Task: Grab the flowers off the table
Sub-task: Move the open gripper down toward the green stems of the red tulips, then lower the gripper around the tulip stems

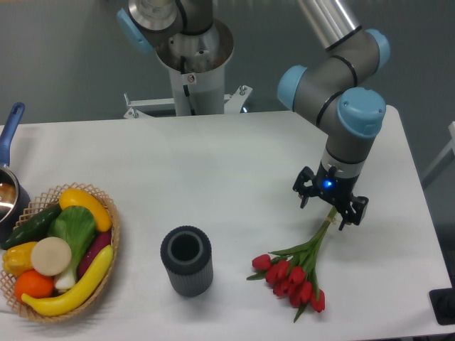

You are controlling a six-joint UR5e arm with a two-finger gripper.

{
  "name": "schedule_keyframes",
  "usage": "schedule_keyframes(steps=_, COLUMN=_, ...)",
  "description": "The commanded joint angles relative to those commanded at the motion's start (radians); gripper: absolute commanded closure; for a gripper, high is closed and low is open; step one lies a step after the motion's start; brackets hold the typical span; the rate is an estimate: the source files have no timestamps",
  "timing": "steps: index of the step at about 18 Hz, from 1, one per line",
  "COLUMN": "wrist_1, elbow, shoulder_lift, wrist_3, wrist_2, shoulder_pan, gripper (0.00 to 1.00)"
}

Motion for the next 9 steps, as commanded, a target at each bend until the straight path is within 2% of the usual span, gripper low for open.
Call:
schedule_keyframes(steps=6, wrist_1=0.018, elbow=0.034, shoulder_lift=-0.087, wrist_3=-0.032, wrist_2=0.0, shoulder_pan=-0.029, gripper=0.0)
schedule_keyframes(steps=9, wrist_1=0.018, elbow=0.048, shoulder_lift=-0.106, wrist_3=-0.032, wrist_2=0.002, shoulder_pan=-0.029, gripper=0.0)
